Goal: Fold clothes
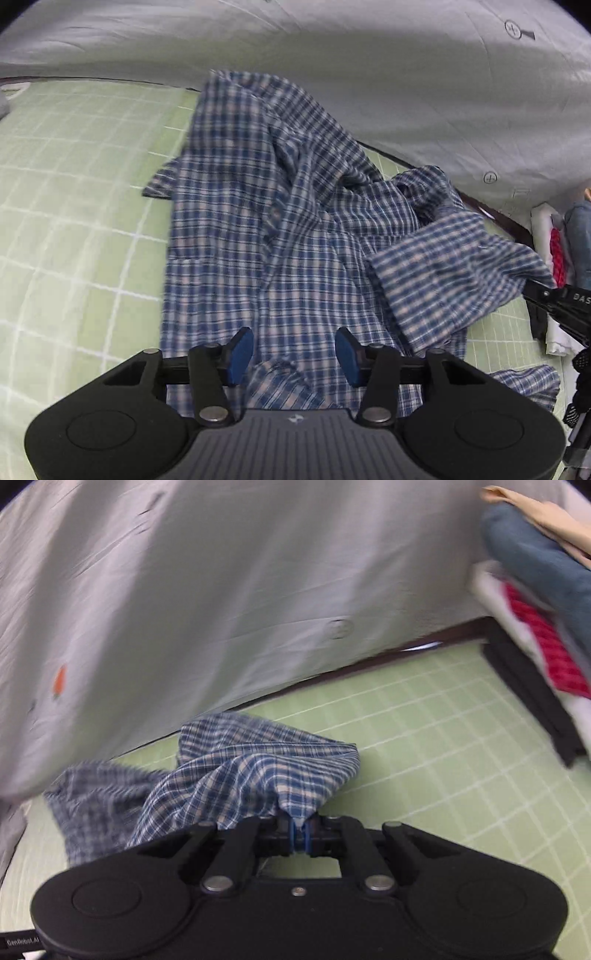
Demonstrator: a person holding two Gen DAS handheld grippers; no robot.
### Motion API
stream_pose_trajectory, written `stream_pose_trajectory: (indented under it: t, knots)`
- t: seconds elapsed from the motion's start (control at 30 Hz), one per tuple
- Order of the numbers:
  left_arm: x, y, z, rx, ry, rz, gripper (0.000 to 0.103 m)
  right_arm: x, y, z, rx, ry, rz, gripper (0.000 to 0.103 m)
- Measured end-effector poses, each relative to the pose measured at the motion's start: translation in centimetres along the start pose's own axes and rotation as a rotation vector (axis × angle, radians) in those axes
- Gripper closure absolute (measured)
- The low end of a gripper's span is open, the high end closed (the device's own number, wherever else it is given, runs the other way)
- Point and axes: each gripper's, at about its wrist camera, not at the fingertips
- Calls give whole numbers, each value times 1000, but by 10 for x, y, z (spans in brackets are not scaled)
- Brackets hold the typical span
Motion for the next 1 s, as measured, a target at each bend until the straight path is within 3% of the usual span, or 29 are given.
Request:
stream_pose_trajectory:
  t: [0.27,0.33,0.5,0.57,0.6,0.63,0.77,0.87,0.93,1.0]
  knots:
    - [21,28,8,-11,46,114,47,27,1,-17,-45,75,-38,97]
    - [25,31,11,-10,68,131,40,30,3,-18,-57,89,-40,96]
    - [28,38,22,9,79,144,39,33,5,-22,-71,95,-51,96]
    - [28,38,23,5,96,129,47,33,5,-23,-72,96,-54,96]
    - [29,37,23,5,111,129,70,34,5,-24,-72,96,-56,96]
    - [29,36,22,5,127,129,101,34,5,-24,-72,98,-58,96]
    - [16,18,12,35,92,73,103,38,3,-22,-55,114,-44,96]
    - [6,-11,6,70,95,91,103,43,-3,-15,1,117,-69,97]
    - [-4,-40,4,107,94,130,103,50,-9,-6,50,108,-103,97]
    - [-23,-71,1,142,96,226,103,60,-16,8,101,94,-150,97]
Point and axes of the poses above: each gripper's, at about its wrist camera, not at the fingertips, and y roughly the way its jaws point, x to its right, z to its top, and after that the axes turned 9 degrees about y, right-handed
